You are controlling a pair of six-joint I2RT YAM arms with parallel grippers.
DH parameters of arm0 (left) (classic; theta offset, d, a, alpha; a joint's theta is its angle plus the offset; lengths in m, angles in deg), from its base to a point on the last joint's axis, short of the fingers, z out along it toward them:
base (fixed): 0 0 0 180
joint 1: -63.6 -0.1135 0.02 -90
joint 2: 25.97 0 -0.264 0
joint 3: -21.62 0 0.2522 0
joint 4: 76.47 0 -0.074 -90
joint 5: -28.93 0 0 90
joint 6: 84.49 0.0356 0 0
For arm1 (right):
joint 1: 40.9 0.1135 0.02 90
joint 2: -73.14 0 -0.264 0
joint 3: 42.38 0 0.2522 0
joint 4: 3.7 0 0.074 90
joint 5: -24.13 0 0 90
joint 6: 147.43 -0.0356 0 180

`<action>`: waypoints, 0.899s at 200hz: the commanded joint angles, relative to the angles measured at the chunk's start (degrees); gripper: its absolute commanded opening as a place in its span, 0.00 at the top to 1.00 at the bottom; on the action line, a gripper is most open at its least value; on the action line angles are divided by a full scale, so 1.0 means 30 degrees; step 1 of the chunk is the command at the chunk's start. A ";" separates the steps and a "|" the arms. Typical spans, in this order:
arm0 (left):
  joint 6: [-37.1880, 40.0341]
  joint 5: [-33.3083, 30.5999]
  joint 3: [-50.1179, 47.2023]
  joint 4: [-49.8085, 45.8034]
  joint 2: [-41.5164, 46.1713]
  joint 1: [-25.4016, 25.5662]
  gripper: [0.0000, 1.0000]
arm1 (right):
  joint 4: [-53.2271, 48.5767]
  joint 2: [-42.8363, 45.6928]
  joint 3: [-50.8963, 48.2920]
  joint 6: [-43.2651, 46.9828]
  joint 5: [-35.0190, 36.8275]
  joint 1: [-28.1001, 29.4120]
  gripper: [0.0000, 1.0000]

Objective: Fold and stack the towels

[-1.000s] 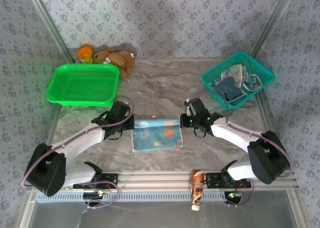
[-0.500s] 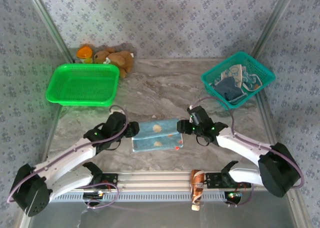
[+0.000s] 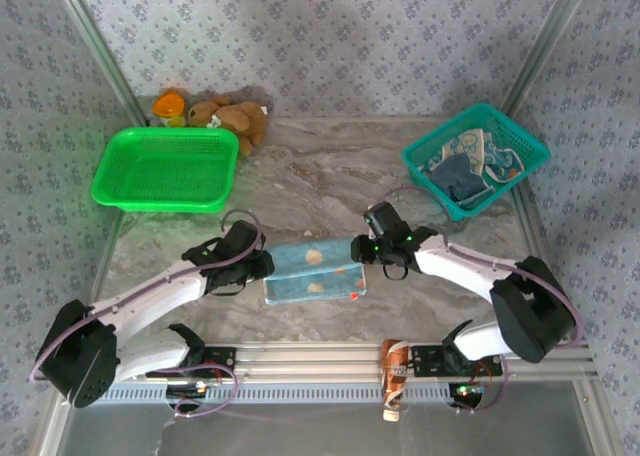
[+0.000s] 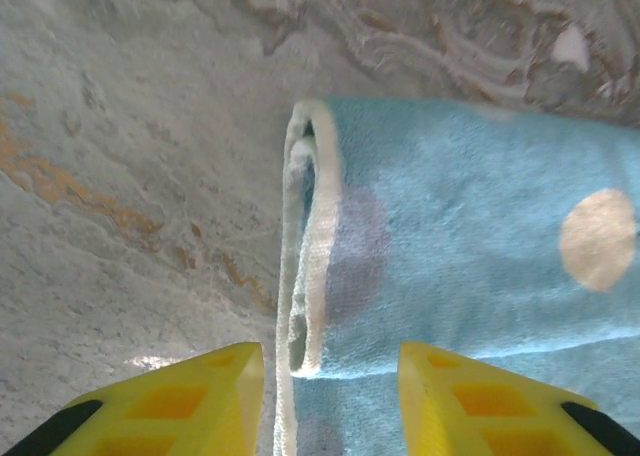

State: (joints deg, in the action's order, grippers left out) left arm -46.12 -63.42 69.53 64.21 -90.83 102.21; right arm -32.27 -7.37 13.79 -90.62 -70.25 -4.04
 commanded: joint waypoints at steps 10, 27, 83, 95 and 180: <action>-0.0468 0.0624 0.0107 0.0210 -0.0738 -0.0378 0.62 | -0.1132 -0.1146 0.0875 0.0761 -0.0935 -0.0438 0.66; -0.0373 0.0976 0.0046 0.0543 -0.1346 -0.0514 0.64 | -0.1223 -0.1504 0.1058 0.0948 -0.0942 -0.0546 0.66; -0.0454 0.1251 -0.0223 0.1313 -0.1931 -0.0525 0.71 | -0.0846 -0.2120 0.1029 0.1191 -0.1081 -0.0774 0.69; -0.0483 0.1274 -0.0235 0.1371 -0.2048 -0.0536 0.72 | -0.0761 -0.2211 0.1034 0.1190 -0.1174 -0.0803 0.71; -0.0490 0.1443 -0.0090 0.1250 -0.2336 -0.0520 1.00 | -0.0902 -0.2037 0.1082 0.1167 -0.1352 -0.0764 0.89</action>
State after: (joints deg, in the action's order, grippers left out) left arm -47.52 -59.20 68.81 68.97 -98.39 100.83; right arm -33.73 -13.56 15.58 -87.65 -73.49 -6.16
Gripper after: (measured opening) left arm 0.044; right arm 0.151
